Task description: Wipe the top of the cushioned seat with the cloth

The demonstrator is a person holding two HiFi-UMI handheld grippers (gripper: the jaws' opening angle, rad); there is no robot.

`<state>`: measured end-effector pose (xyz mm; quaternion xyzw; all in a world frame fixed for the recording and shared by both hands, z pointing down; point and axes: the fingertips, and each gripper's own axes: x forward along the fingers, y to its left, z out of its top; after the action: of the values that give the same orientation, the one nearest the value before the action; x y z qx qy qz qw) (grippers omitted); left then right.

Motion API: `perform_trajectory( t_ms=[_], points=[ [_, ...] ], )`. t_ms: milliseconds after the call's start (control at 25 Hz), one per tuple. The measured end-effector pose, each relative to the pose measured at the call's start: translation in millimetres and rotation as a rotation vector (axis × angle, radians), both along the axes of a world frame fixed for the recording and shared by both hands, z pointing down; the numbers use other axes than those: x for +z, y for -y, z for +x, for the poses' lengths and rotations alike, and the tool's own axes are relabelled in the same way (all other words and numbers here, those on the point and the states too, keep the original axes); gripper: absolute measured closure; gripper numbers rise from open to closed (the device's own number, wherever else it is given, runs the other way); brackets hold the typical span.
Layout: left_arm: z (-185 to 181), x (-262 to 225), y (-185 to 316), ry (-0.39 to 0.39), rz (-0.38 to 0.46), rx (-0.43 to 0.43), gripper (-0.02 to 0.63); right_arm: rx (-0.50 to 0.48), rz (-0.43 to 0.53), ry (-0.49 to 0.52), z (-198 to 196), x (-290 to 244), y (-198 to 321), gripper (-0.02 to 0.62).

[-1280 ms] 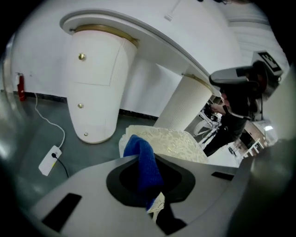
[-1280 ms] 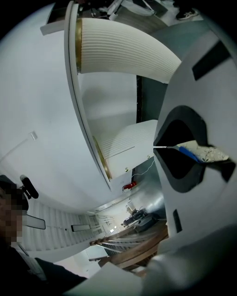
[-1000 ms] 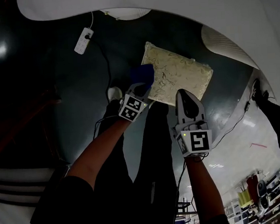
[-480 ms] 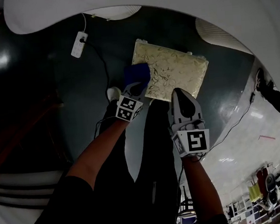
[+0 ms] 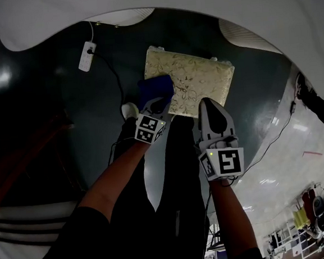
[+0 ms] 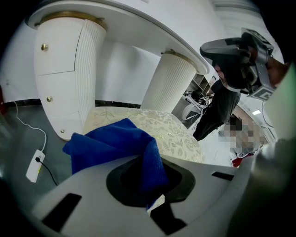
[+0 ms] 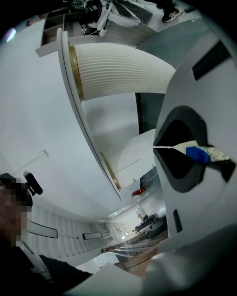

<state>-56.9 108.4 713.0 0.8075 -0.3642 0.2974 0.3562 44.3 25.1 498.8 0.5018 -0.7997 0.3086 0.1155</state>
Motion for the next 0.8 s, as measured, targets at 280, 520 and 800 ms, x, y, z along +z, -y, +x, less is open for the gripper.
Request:
perform_trajectory(
  t_ms=[280,520,800],
  points=[
    [26.6,0.8,-5.4,-0.018,-0.012,0.046,0.568,0.028,-0.009,-0.013,21.7,6.5,-6.6,0.557],
    [47.7,1.7,-11.7,-0.017,-0.017,0.076,0.569,0.050,-0.021,-0.013,36.6,12.4,-12.2,0.557],
    [63.9,-0.7,-13.7,-0.025,-0.022,0.093,0.569,0.101,-0.017,-0.024,67.6,15.0,-10.0,0.557]
  ],
)
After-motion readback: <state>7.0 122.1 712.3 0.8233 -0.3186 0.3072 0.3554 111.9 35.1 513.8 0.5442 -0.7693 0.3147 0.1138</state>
